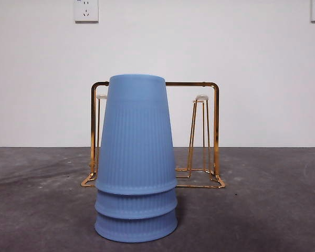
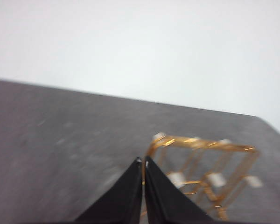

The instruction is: Pick the top cup and place it on cupholder, pick up the mid cup and place it on cupholder, last pick the bottom cup and place it on cupholder.

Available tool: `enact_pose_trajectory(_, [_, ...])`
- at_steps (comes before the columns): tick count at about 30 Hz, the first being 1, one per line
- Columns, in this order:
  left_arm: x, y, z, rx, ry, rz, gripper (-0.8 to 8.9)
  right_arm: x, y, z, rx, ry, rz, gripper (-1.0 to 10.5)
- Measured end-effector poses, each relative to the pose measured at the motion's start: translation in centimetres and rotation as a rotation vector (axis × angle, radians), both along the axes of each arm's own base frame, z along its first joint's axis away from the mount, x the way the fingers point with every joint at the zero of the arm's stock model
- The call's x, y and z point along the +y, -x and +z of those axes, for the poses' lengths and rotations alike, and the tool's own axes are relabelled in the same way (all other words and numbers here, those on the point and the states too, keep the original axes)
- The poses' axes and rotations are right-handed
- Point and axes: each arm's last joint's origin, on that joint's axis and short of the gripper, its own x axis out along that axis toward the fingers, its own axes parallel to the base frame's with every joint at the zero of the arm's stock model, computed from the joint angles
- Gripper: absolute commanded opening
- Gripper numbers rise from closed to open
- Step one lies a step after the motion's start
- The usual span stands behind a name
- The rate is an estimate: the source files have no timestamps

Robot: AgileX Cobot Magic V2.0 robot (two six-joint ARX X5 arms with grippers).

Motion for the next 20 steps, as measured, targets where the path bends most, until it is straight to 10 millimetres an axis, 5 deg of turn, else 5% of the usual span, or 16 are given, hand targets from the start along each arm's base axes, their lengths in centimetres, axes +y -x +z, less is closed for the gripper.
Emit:
enact_pose_trajectory(6, [-1.7, 0.3, 5.8, -0.01, -0.029, -0.199, 0.1, 0.9, -0.9, 4.8, 0.096, 0.062, 0.206, 0.1])
enact_pose_trajectory(11, [-2.9, 1.3, 8.7, -0.024, -0.099, -0.375, 0.1, 2.2, -0.8, 7.5, 0.09, 0.16, 0.373, 0.1])
enact_pose_trajectory(20, [-2.9, 3.0, 8.8, 0.025, -0.164, -0.564, 0.1, 3.3, 0.0, 7.8, 0.127, 0.233, 0.554, 0.1])
